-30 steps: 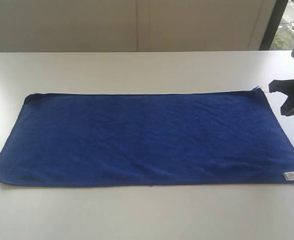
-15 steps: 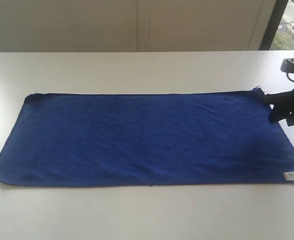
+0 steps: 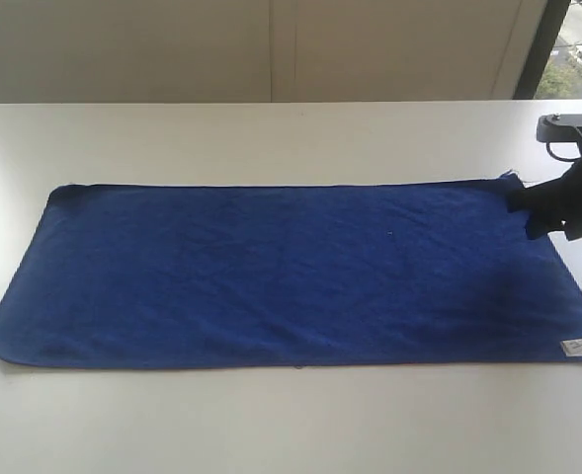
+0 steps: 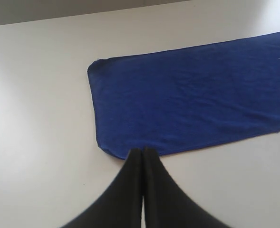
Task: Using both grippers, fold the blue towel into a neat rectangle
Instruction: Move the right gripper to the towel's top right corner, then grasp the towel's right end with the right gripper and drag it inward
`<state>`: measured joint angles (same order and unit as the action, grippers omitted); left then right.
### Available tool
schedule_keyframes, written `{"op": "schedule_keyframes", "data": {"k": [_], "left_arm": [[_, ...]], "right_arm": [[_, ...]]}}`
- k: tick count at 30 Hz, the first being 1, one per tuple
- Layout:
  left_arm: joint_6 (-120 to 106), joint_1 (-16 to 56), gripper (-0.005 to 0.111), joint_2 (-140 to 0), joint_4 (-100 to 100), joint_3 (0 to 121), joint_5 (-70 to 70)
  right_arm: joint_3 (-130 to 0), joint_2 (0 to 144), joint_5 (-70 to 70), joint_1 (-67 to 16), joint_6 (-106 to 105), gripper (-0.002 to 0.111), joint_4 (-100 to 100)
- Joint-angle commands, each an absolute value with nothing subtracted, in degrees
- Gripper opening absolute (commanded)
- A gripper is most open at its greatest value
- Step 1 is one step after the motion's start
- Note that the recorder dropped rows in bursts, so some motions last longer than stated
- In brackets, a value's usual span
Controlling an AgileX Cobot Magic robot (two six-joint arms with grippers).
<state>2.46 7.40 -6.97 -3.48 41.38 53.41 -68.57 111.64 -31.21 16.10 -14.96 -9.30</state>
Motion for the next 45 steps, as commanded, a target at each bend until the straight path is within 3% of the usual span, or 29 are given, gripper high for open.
{"op": "schedule_keyframes", "data": {"k": [1,15,19,21,45], "left_arm": [[2.80,7.41,0.000,-6.72,-3.58,41.13,53.59],[2.80,7.41,0.000,-6.72,-3.58,41.13,53.59],[2.80,7.41,0.000,-6.72,-3.58,41.13,53.59],[2.80,7.41,0.000,-6.72,-3.58,41.13,53.59],[2.80,7.41,0.000,-6.72,-3.58,41.13,53.59]], "right_arm": [[-68.74,111.59,-29.77,16.03,-12.60,0.048,-7.66],[-68.73,117.21,-32.43,14.39,-10.77,0.046,-9.35],[-68.73,119.47,-35.09,14.35,-10.93,0.012,-9.15],[-68.73,119.51,-34.94,14.35,-10.93,0.001,-9.15],[-75.30,113.33,-39.16,22.40,0.00,0.000,11.30]]}}
